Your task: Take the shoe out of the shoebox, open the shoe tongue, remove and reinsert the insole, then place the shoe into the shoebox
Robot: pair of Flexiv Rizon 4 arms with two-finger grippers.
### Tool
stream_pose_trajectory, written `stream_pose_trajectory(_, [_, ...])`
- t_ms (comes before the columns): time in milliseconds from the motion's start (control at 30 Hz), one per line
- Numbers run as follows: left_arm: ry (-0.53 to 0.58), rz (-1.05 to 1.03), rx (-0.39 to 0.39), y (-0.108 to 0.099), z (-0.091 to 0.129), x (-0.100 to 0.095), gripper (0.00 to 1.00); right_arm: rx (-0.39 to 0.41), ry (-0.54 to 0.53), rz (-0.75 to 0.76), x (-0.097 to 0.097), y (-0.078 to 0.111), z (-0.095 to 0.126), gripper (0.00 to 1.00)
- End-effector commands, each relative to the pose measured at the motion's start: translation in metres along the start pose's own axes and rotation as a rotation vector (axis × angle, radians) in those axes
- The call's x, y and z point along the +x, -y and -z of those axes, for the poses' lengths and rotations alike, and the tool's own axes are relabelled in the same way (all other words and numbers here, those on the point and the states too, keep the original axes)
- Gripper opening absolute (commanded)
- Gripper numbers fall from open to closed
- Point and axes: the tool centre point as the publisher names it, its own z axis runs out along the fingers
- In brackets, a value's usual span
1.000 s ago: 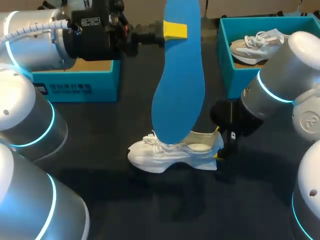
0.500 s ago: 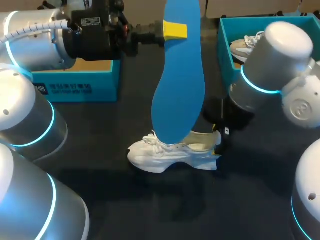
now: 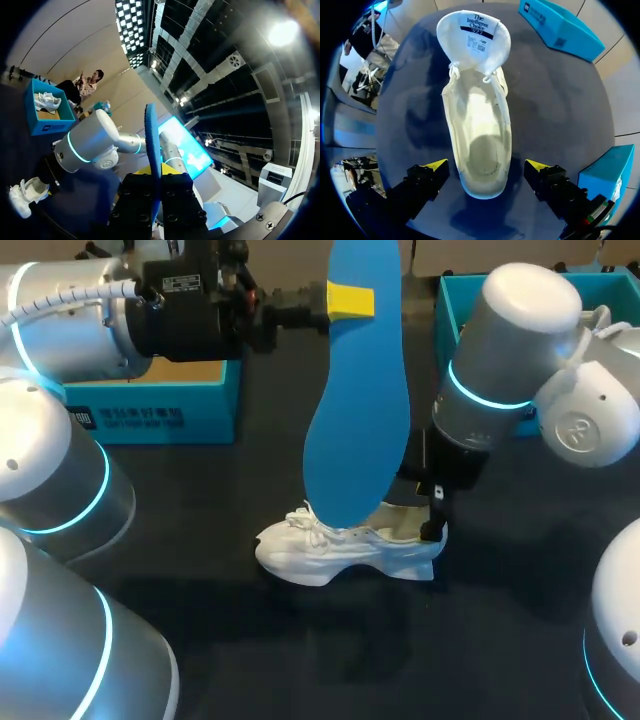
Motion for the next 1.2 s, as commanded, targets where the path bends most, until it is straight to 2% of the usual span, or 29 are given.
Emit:
stream_pose_trajectory(33, [-0.002,0.000,0.000,0.0008,-0.0027,-0.0011,0.00,0.016,-0.004,0.000,0.0015,-0.0058,0.0004,1.00])
stream_pose_trajectory(1200, [-0.002,0.000,0.000,0.0008,-0.0027,-0.0011,0.00,0.016,-0.021,-0.012,0.0038,-0.0046,-0.0037,1.00])
